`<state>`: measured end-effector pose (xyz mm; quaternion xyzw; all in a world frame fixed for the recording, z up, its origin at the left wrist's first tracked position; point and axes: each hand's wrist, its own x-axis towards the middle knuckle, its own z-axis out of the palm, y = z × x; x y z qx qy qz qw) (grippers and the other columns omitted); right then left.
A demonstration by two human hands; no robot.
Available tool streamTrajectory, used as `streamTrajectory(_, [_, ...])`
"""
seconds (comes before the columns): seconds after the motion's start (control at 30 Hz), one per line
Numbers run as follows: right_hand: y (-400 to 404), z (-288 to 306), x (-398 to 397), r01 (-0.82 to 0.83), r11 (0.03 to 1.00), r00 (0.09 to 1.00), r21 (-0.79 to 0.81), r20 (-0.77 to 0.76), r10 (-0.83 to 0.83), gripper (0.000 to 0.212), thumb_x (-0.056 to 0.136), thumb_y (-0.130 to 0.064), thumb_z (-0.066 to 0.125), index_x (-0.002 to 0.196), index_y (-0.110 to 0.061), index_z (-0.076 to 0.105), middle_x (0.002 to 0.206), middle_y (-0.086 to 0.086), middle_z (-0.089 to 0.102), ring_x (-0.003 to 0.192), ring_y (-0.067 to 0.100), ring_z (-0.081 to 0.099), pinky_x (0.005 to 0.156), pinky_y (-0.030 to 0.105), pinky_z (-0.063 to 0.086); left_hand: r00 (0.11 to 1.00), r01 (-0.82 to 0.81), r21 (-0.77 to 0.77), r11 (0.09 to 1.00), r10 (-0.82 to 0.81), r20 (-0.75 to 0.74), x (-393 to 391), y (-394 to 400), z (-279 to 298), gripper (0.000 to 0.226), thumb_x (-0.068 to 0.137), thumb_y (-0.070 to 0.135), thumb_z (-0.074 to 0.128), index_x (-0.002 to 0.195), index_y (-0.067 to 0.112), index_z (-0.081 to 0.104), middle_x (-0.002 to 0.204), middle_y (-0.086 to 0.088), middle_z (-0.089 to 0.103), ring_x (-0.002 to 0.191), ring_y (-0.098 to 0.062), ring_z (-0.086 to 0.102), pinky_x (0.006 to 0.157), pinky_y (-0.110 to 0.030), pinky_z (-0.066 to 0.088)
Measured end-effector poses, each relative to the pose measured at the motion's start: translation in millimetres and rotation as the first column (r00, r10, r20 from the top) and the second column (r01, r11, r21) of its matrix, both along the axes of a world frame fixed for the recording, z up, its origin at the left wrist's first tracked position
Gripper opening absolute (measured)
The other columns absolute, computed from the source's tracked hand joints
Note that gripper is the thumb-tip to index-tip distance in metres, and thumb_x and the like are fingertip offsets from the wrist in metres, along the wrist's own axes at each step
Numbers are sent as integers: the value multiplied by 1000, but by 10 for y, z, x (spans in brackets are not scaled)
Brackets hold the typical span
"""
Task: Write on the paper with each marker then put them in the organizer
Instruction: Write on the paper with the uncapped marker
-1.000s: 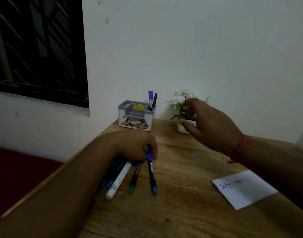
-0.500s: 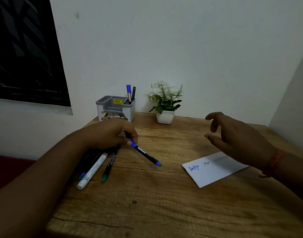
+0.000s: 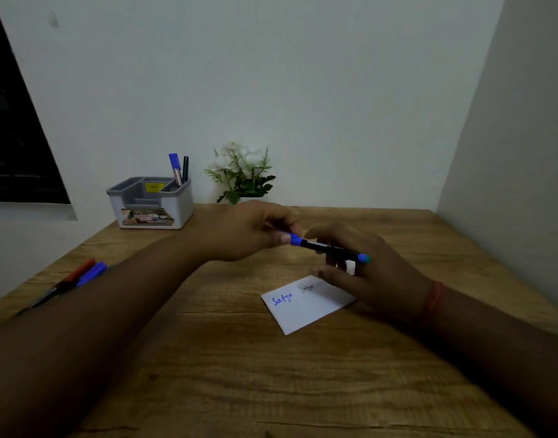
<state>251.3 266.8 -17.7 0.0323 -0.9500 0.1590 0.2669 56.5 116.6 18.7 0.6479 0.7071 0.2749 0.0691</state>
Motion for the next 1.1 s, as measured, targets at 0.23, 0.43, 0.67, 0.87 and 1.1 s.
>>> streamTrajectory(0.23, [166, -87, 5, 86, 928, 977, -361, -151, -149, 6, 92, -15, 70, 97, -16, 68, 86, -4, 73, 71, 10, 71, 66, 34, 61, 939, 125, 64, 990, -139, 315, 142, 528, -279, 12, 98, 15, 57, 104, 14, 68, 101, -5, 70, 103, -21, 65, 98, -39, 48])
streamTrajectory(0.43, [135, -132, -62, 73, 862, 981, -502, -118, -153, 5, 91, -7, 71, 88, -5, 67, 67, 4, 71, 53, 6, 68, 54, 13, 52, 910, 122, 87, 989, -146, 387, 59, 588, -519, 20, 102, 18, 47, 96, 17, 66, 84, 0, 66, 82, -6, 61, 77, -15, 45])
streamTrajectory(0.67, [57, -118, -44, 83, 889, 979, -450, -128, -156, 9, 88, -2, 70, 80, -5, 67, 65, 3, 71, 55, 11, 70, 57, 31, 60, 856, 206, 91, 974, -224, 466, 20, 607, -555, 15, 99, 15, 50, 98, 13, 65, 87, -5, 66, 83, -9, 61, 77, -17, 47])
streamTrajectory(0.87, [76, 79, 122, -4, 814, 902, -581, -353, -247, 12, 89, 8, 61, 78, 7, 56, 63, 19, 65, 54, 24, 70, 51, 40, 61, 873, 1, 67, 998, -33, 487, -75, 568, -583, 13, 99, 13, 54, 100, 17, 66, 79, 8, 68, 78, -4, 61, 74, -17, 46])
streamTrajectory(1.1, [194, 17, 78, 94, 759, 908, -644, -258, -331, 3, 94, 0, 59, 92, 2, 60, 72, 16, 68, 61, 24, 72, 61, 44, 64, 983, -124, 55, 991, 115, 145, 46, 571, -597, 13, 91, 25, 67, 104, 26, 64, 99, 14, 63, 85, 8, 55, 67, -9, 41])
